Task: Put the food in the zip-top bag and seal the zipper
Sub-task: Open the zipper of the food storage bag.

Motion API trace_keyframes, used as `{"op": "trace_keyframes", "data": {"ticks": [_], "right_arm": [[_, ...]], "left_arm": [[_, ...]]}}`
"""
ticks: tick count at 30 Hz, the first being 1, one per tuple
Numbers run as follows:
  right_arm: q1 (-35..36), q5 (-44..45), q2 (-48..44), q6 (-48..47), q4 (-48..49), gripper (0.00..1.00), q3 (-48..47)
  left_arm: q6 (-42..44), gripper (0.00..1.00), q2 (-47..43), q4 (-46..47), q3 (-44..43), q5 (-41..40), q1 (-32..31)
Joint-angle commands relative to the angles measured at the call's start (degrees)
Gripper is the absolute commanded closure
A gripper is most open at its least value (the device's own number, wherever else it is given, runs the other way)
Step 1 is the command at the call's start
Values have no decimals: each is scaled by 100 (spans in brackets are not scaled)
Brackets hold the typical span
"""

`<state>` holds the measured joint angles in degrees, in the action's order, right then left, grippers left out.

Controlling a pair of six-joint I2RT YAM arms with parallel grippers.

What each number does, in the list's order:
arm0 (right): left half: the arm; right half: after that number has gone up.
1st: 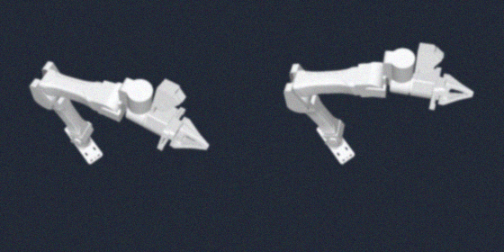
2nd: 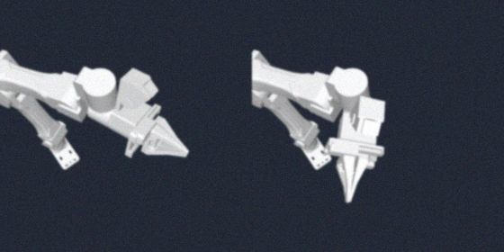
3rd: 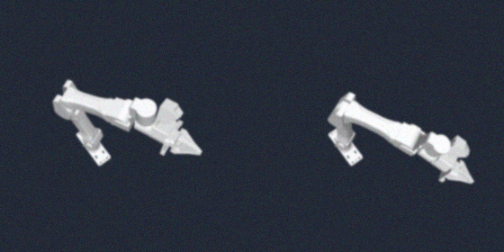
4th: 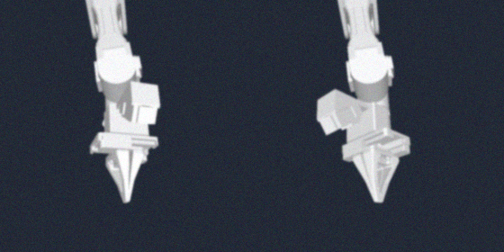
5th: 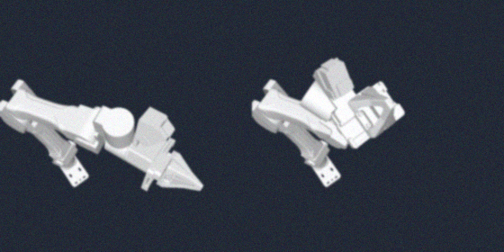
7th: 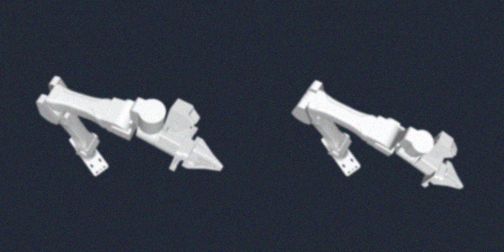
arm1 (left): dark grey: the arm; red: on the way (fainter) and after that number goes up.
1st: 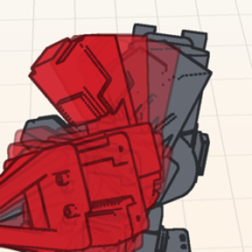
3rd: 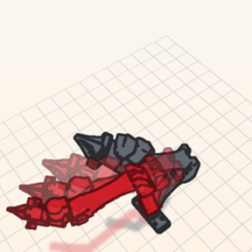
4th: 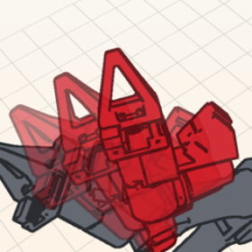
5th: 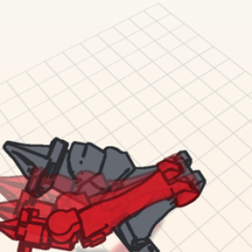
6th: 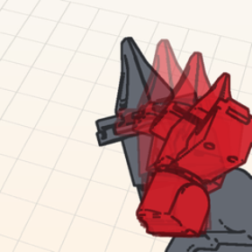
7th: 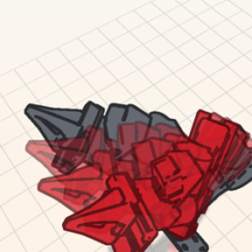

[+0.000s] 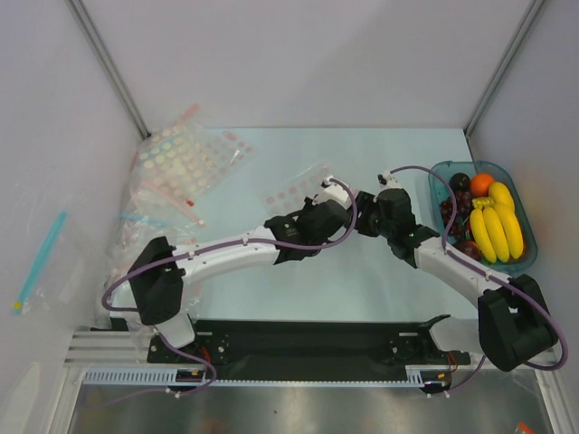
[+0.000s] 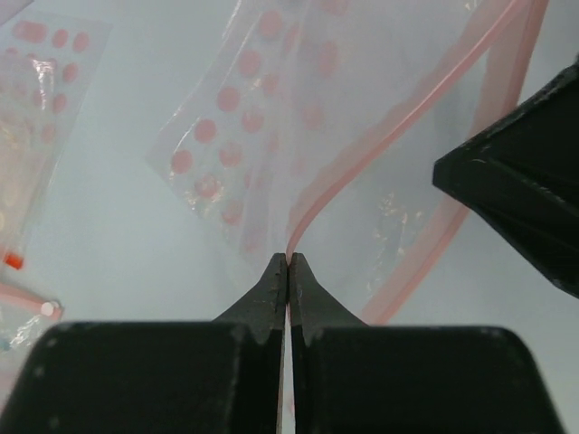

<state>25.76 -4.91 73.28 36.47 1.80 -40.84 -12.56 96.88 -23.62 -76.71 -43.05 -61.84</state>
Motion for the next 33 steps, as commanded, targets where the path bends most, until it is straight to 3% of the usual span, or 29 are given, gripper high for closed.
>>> {"op": "trace_keyframes", "data": {"ticks": [1,10,16,19,25,28,30,33], "right_arm": [[8,16,-217,-17,320,40,146],[166,-476,-156,-61,883,37,243],[377,-142,-269,-122,927,46,252],[395,-2,-323,-149,901,75,252],[483,52,-332,-184,883,98,234],[492,-203,-270,-166,971,100,226],[483,-300,-209,-158,1032,100,208],[465,-563,-103,-149,1129,100,182]], "left_arm": [[-159,100,-556,489,164,506,23],[-212,100,-838,771,402,921,32],[-230,100,-758,841,393,1202,32],[-247,100,-723,885,402,1343,23],[-186,100,-618,990,420,1255,23],[-81,86,-513,1026,385,1185,32],[-19,67,-451,1000,332,1167,32],[-19,49,-381,982,297,1141,41]]}}
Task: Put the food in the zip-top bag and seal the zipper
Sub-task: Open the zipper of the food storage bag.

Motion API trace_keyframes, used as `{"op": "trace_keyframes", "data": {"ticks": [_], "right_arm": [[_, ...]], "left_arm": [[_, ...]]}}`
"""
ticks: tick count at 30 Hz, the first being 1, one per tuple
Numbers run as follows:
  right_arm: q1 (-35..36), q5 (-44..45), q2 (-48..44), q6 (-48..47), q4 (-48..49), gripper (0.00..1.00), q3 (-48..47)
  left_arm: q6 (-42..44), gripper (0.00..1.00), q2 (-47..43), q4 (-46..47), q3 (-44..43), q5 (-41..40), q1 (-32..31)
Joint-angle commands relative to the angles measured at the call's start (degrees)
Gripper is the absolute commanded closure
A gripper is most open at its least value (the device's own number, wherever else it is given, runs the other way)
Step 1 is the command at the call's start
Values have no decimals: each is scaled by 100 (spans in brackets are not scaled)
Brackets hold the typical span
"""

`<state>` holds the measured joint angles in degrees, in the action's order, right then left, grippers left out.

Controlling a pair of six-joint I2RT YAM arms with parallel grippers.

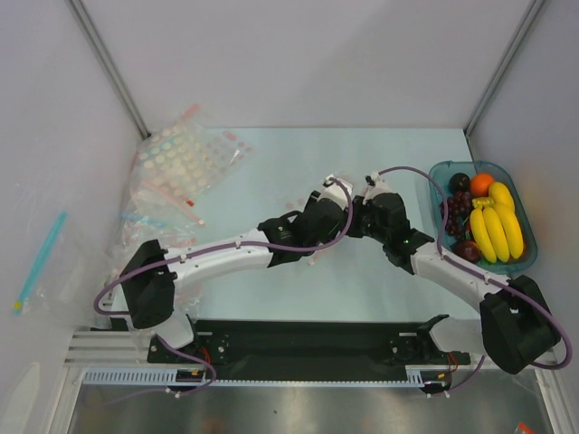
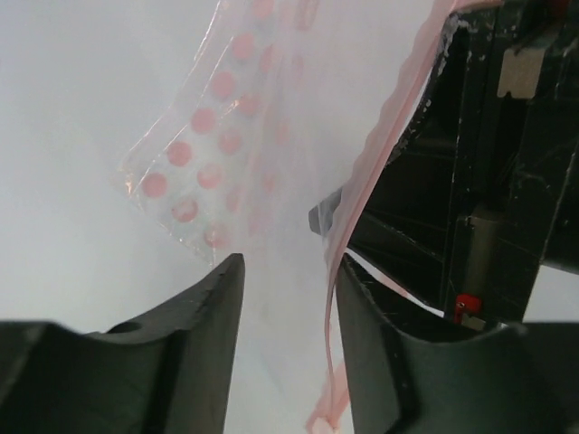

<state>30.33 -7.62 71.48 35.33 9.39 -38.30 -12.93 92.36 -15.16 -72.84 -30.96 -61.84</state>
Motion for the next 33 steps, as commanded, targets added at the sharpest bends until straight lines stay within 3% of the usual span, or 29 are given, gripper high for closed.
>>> {"op": "trace_keyframes", "data": {"ticks": [1,2,5,18,21,25,30,33], "right_arm": [[8,-354,102,-35,380,100,-89],[0,-381,111,-35,388,100,-89],[-27,-460,129,-9,432,100,-72],[-44,-425,76,-9,362,100,-72],[-44,-425,85,-18,353,100,-72],[-44,-364,164,-9,240,100,-133],[-176,14,577,44,-331,100,-440],[-238,207,867,35,-674,88,-581]], "left_arm": [[10,45,81,118,-99,-68,67],[-8,41,89,110,-90,-68,85],[-43,40,142,39,-99,-59,164],[133,49,581,-22,-301,-156,208],[159,59,634,-31,-327,-340,225],[98,99,617,-171,-389,-742,287],[-131,100,485,-856,-547,-2448,182],[-271,100,336,-1093,-600,-2976,94]]}}
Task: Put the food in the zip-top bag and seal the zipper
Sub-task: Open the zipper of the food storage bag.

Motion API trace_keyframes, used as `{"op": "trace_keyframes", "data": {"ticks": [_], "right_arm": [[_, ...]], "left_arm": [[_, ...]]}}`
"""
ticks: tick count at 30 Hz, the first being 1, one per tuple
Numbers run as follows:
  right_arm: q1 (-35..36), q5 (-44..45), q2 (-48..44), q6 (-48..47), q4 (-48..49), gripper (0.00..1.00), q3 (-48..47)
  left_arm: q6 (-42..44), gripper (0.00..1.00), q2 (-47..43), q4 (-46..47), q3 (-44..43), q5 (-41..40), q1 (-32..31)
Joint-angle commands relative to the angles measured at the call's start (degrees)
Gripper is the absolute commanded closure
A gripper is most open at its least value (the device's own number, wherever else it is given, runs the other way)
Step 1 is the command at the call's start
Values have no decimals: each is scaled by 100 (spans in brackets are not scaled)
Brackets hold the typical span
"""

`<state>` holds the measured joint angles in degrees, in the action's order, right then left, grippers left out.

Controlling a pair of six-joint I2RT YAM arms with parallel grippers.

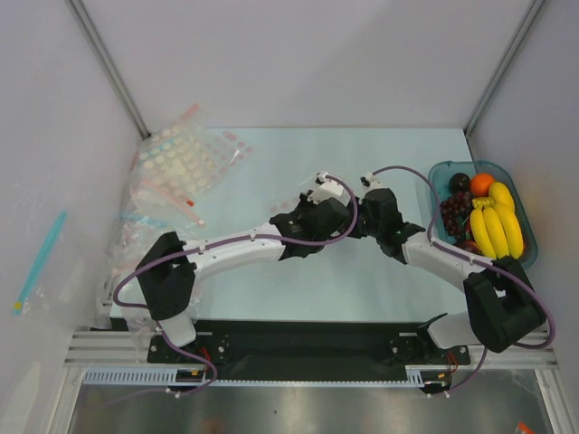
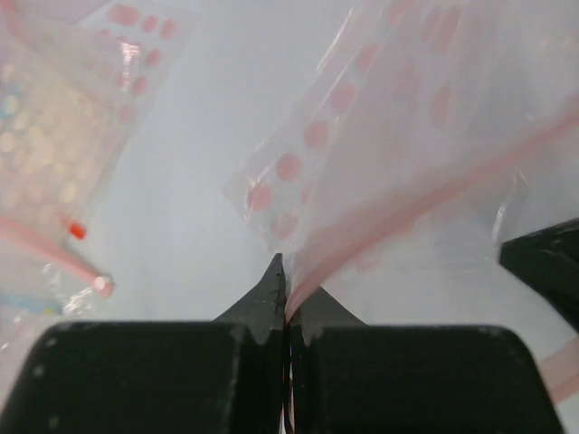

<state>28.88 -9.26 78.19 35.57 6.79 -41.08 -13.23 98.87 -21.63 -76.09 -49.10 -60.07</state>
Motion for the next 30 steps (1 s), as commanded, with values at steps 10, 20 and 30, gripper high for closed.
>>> {"op": "trace_keyframes", "data": {"ticks": [10,20,30], "right_arm": [[-199,1128,460,-6,-1048,52,-577],[-208,759,-225,-182,-512,25,-199],[-216,802,-840,-261,-599,24,-102]], "left_arm": [[-242,100,-105,-713,-512,-999,-259],[-373,100,422,-158,-582,1444,250],[-505,100,546,18,-520,1808,479]]}}
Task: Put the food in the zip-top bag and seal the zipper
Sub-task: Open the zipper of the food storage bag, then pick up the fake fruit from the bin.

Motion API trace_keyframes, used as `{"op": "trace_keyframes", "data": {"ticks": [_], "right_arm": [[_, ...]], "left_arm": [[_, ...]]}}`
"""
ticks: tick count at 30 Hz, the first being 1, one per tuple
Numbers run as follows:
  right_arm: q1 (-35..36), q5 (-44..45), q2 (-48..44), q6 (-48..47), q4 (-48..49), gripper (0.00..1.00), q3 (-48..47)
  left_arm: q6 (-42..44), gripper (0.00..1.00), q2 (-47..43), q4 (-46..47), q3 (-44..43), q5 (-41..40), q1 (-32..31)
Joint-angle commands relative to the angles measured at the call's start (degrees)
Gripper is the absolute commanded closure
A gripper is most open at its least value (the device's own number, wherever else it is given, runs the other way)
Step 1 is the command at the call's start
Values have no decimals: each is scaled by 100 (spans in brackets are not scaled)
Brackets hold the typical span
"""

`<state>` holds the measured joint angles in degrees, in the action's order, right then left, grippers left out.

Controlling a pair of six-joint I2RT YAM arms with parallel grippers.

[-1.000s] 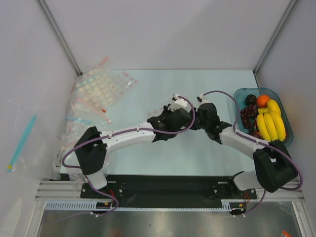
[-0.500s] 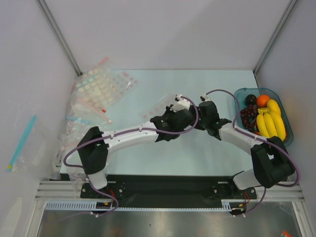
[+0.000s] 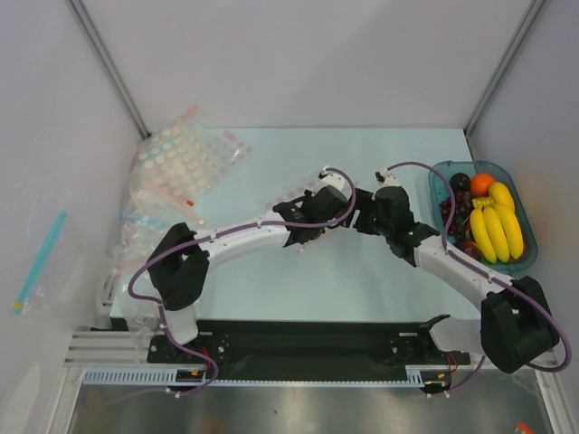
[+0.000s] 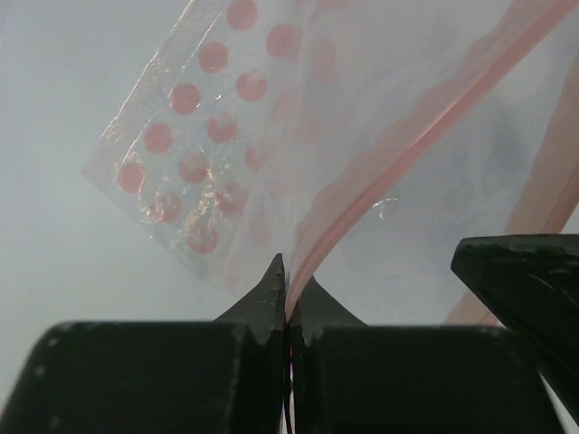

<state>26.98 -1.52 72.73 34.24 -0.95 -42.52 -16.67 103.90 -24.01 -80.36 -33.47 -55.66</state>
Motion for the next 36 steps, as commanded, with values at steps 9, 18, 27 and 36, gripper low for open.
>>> {"op": "trace_keyframes", "data": {"ticks": [9,18,27,36], "right_arm": [[-176,880,-1583,-321,-203,22,262],[-676,3077,-2501,-1199,-1441,23,-220],[-1107,4756,-1640,-1728,-2294,0,-871],[-1292,5505,-233,-2763,-3114,0,-1918]], "left_arm": [[-179,100,-71,274,11,17,81],[-135,100,-238,177,38,-159,47],[-91,100,-423,248,161,-307,-94],[-65,100,-423,169,108,-406,-182]]}}
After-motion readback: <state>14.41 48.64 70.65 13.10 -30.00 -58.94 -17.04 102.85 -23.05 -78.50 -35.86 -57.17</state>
